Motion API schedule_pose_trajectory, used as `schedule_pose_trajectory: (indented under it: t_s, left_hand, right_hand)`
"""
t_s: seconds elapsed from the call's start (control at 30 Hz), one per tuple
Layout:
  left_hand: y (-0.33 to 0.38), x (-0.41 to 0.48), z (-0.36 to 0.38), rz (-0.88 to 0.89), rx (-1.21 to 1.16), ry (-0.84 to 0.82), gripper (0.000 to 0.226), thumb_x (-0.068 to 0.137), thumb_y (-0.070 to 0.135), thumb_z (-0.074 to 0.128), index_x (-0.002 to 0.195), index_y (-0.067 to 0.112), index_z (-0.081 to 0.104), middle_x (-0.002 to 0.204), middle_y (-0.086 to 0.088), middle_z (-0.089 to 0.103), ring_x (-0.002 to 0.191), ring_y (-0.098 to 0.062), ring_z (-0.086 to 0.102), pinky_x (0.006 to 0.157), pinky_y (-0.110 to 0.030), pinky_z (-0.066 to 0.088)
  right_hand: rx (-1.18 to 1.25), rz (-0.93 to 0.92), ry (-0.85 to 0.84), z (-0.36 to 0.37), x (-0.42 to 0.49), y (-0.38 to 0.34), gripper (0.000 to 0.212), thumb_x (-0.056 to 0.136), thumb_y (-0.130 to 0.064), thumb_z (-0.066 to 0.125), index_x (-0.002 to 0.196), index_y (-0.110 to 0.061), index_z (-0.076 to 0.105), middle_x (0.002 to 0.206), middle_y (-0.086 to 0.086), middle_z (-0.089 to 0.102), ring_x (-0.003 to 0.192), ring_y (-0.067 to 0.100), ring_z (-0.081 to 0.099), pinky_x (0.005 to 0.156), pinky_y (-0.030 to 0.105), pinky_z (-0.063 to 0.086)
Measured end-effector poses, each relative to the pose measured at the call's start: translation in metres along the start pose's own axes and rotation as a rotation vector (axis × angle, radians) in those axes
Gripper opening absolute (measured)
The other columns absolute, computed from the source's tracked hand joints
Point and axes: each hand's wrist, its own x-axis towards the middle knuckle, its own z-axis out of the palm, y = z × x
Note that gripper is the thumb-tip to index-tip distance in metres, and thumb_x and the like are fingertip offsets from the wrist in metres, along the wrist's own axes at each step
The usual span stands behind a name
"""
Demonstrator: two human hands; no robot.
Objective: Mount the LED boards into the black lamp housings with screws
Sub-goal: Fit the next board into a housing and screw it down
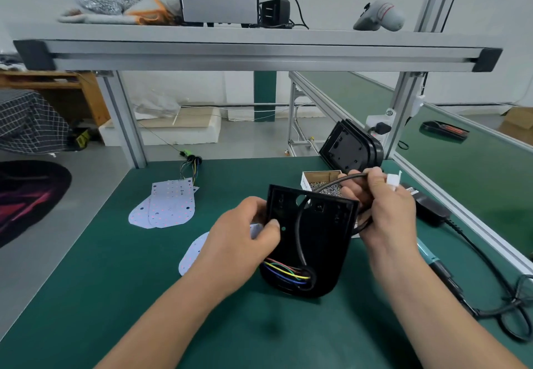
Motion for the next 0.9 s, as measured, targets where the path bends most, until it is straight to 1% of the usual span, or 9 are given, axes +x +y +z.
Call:
schedule_pose_trajectory:
  t_s: [0.07,0.2,0.27,0.33,0.43,0.53,0.63,0.8,0.9]
  left_hand:
    - [0.001,0.002,-0.005,0.012,0.081,-0.046,0.028,0.087,0.053,0.046,0.109,0.046,0.061,0.105,0.022,0.073,0.079,0.003,0.069,0.067,-0.033,0.055]
    - [-0.001,0.004,-0.013,0.055,0.159,-0.106,0.029,0.094,0.045,0.037,0.114,0.035,0.056,0.103,0.008,0.069,0.107,-0.020,0.063,0.090,-0.053,0.055]
    - [-0.003,0.004,-0.015,0.020,0.185,-0.114,0.031,0.093,0.050,0.034,0.113,0.036,0.053,0.096,0.004,0.069,0.100,-0.024,0.065,0.087,-0.055,0.056]
    - [-0.006,0.006,-0.015,-0.017,0.190,-0.110,0.033,0.092,0.055,0.032,0.113,0.039,0.052,0.089,0.003,0.070,0.083,-0.023,0.069,0.079,-0.052,0.059]
    - [-0.009,0.007,-0.014,-0.027,0.177,-0.076,0.028,0.095,0.049,0.032,0.112,0.040,0.052,0.064,0.010,0.059,0.051,-0.009,0.056,0.051,-0.033,0.052]
    - [-0.008,0.007,-0.012,-0.025,0.147,-0.015,0.016,0.101,0.040,0.037,0.105,0.037,0.052,0.057,0.007,0.050,0.043,-0.008,0.047,0.042,-0.024,0.043]
    - [-0.004,0.011,-0.013,-0.085,0.080,0.101,0.012,0.098,0.039,0.038,0.097,0.035,0.050,0.051,0.011,0.045,0.040,-0.010,0.040,0.041,-0.031,0.040]
    - [0.003,0.015,-0.023,-0.064,0.047,0.338,0.018,0.088,0.048,0.033,0.090,0.039,0.048,0.059,0.007,0.057,0.049,-0.014,0.051,0.038,-0.028,0.041]
    - [0.004,0.013,-0.025,-0.043,0.078,0.376,0.024,0.089,0.052,0.033,0.091,0.035,0.050,0.069,0.009,0.061,0.064,-0.017,0.057,0.051,-0.035,0.049]
  right_hand:
    - [-0.002,0.022,0.011,-0.001,0.000,0.003,0.020,0.108,-0.020,0.061,0.098,-0.003,0.065,0.082,0.012,0.077,0.075,0.020,0.077,0.060,0.024,0.062]
    - [0.014,0.044,0.018,-0.002,0.003,0.003,0.018,0.109,-0.016,0.058,0.099,-0.003,0.064,0.084,0.014,0.078,0.074,0.019,0.078,0.059,0.022,0.061]
    - [0.038,0.034,0.039,-0.005,0.006,-0.001,0.018,0.110,-0.016,0.057,0.099,-0.002,0.064,0.085,0.015,0.078,0.075,0.019,0.078,0.062,0.023,0.062]
    - [0.069,0.014,0.067,-0.009,0.010,-0.008,0.019,0.110,-0.016,0.056,0.099,-0.003,0.063,0.086,0.017,0.079,0.075,0.018,0.079,0.063,0.023,0.062]
    - [0.054,-0.014,0.095,-0.014,0.014,-0.012,0.013,0.110,-0.014,0.056,0.101,-0.005,0.061,0.087,0.016,0.080,0.077,0.020,0.080,0.062,0.024,0.062]
    - [-0.102,-0.057,0.070,-0.017,0.014,-0.008,0.007,0.107,-0.010,0.056,0.107,-0.008,0.063,0.090,0.012,0.079,0.076,0.024,0.079,0.055,0.028,0.061]
    - [-0.508,-0.153,-0.066,-0.017,0.010,-0.004,0.019,0.099,-0.007,0.056,0.099,-0.017,0.073,0.081,0.004,0.077,0.057,0.017,0.067,0.043,0.025,0.045]
    - [-1.200,-0.337,-0.438,-0.004,-0.014,0.007,0.024,0.093,-0.019,0.054,0.083,-0.035,0.068,0.065,-0.013,0.065,0.051,0.005,0.048,0.047,0.017,0.037]
    - [-1.333,-0.171,-0.780,-0.003,-0.024,0.020,0.020,0.097,-0.016,0.054,0.078,-0.021,0.052,0.054,-0.008,0.049,0.049,0.009,0.039,0.045,0.025,0.032]
